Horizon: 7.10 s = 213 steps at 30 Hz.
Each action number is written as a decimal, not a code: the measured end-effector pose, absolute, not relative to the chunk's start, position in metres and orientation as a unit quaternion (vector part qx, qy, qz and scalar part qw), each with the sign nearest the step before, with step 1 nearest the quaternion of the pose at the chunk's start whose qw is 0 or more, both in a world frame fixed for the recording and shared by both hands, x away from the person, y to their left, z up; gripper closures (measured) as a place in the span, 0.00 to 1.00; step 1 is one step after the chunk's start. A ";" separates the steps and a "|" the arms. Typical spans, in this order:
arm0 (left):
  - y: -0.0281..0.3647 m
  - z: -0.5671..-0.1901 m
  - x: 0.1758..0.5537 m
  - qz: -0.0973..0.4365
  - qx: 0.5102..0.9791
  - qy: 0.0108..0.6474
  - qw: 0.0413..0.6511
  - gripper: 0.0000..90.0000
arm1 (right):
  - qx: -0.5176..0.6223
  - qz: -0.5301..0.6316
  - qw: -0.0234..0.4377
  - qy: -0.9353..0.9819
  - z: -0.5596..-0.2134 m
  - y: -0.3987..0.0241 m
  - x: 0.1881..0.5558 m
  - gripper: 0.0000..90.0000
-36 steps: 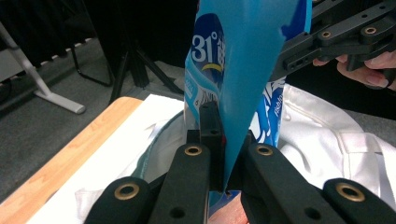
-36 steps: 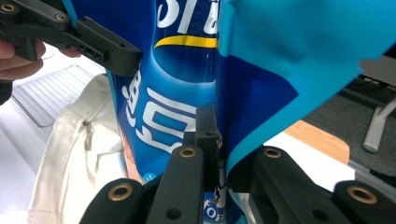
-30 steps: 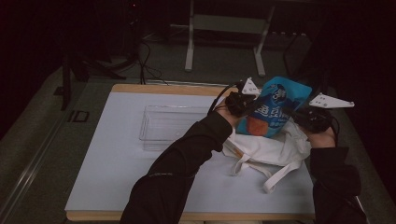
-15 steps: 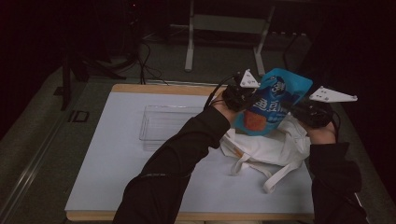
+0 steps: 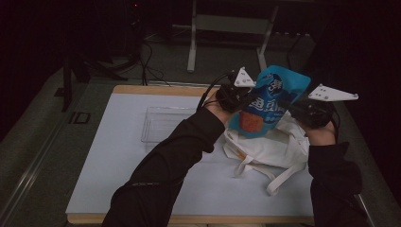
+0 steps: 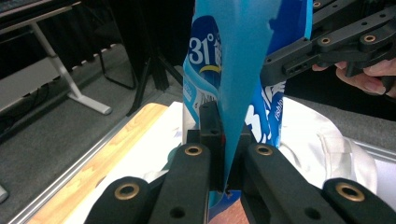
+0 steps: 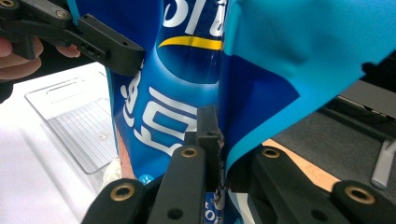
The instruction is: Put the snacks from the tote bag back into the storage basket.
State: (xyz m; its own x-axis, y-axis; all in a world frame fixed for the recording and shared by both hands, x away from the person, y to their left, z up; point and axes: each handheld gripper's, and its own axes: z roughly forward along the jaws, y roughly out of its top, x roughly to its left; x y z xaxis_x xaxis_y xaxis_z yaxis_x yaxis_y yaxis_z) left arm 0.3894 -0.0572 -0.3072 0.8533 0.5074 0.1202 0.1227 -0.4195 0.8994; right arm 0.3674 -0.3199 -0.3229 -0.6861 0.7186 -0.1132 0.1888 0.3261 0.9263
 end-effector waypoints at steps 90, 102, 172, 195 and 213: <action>0.154 -0.349 0.381 0.219 0.777 0.271 0.524 1.00 | 0.223 0.495 0.217 0.812 -0.344 -0.105 0.398 0.97; 0.155 -0.375 0.387 0.195 0.782 0.281 0.522 1.00 | 0.237 0.482 0.206 0.818 -0.370 -0.102 0.400 0.97; 0.175 -0.438 0.362 0.136 0.788 0.333 0.500 0.02 | 0.238 0.505 0.163 0.813 -0.416 -0.122 0.385 0.18; 0.184 -0.448 0.330 0.198 0.776 0.374 0.467 0.02 | 0.234 0.501 0.188 0.811 -0.415 -0.164 0.364 0.16; 0.165 -0.466 0.282 0.171 0.776 0.362 0.488 0.02 | 0.257 0.501 0.191 0.804 -0.426 -0.212 0.335 0.16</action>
State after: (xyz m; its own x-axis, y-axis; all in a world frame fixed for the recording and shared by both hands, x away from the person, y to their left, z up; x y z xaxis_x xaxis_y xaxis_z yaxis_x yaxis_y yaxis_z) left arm 0.2816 0.1651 -0.4656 0.6791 0.7287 -0.0889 0.3956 -0.2612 0.8805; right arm 0.3350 -0.2123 -0.4265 -0.7952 0.6042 -0.0505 0.2213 0.3669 0.9036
